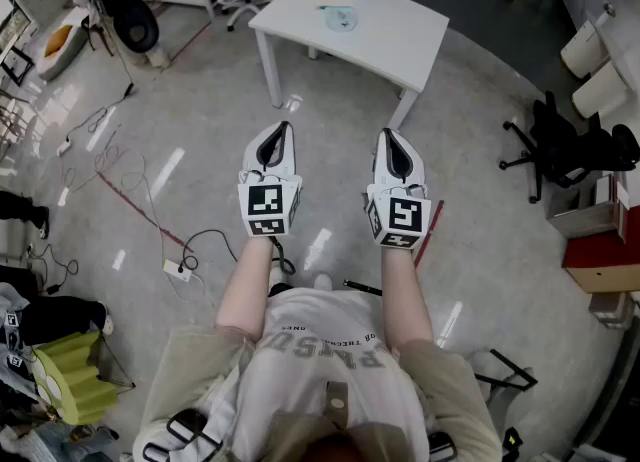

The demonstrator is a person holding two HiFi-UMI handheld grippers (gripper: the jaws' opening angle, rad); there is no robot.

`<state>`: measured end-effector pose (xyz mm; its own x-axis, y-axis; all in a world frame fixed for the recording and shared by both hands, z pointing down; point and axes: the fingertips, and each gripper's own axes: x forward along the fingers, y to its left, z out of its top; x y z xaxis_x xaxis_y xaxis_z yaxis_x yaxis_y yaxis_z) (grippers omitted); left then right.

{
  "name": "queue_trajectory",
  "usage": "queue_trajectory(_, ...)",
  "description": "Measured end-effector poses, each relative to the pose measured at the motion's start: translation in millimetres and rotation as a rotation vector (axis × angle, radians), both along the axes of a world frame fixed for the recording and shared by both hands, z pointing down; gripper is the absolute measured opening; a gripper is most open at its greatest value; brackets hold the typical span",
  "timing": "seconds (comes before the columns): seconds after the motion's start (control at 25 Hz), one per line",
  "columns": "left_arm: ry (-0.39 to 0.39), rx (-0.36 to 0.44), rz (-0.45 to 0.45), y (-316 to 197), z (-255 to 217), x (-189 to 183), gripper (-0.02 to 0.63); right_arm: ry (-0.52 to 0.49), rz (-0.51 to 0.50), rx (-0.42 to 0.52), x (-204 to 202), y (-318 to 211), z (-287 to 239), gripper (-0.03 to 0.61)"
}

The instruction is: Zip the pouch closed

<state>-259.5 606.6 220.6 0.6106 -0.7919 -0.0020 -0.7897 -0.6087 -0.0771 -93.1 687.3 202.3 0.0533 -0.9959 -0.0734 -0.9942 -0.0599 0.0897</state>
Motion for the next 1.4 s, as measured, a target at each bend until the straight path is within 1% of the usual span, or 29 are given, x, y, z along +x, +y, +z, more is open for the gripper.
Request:
queue_trajectory(0.44,-0.001,0.001,-0.028,8.0,-1.7,10.6,0.011,0.022,-0.023,-0.013,11.1,5.5,2.3,-0.002)
queue_trajectory(0.6,-0.023,-0.014,-0.027,13.6,5.6,17.0,0.011,0.011,-0.047,-0.033,14.5,8.4,9.3,-0.002)
queue_trajectory(0.72,-0.033,-0.051,-0.026,15.1,14.8,16.7,0.011,-0.042,-0.054,-0.042,17.3,11.2,16.5,-0.002)
queue_trajectory(0.88,-0.024,-0.087,-0.047,11.5,23.2,9.1,0.011,-0.182,-0.118,0.003,17.7,13.3,17.1,0.0)
queue_trajectory(0.92,-0.022,-0.097,-0.044,9.1,24.8,9.3,0.012,-0.204,-0.138,0.011,16.8,12.3,17.3,0.039)
queue_trajectory(0.96,-0.02,-0.109,-0.037,6.0,26.5,10.5,0.074,-0.218,-0.154,0.014,16.0,10.5,18.1,0.178)
queue_trajectory(1.0,-0.018,-0.12,-0.03,2.2,28.2,11.9,0.168,-0.224,-0.161,0.013,15.7,8.0,19.4,0.206)
queue_trajectory(1.04,-0.015,-0.127,-0.025,-2.2,29.8,12.8,0.222,-0.222,-0.161,0.008,16.0,5.1,21.2,0.224)
queue_trajectory(1.08,-0.013,-0.128,-0.024,-6.8,30.7,13.6,0.237,-0.214,-0.156,0.002,16.9,1.9,23.2,0.248)
queue_trajectory(1.16,-0.011,-0.128,-0.016,-15.4,30.8,16.8,0.242,-0.203,-0.139,-0.01,20.6,-5.2,27.0,0.265)
queue_trajectory(1.28,-0.016,-0.135,-0.001,-33.4,35.4,22.4,0.242,-0.207,-0.119,-0.02,26.5,-19.3,31.8,0.265)
queue_trajectory(1.4,-0.012,-0.16,0.009,-57.6,42.3,27.2,0.242,-0.205,-0.106,-0.032,31.1,-39.8,36.6,0.265)
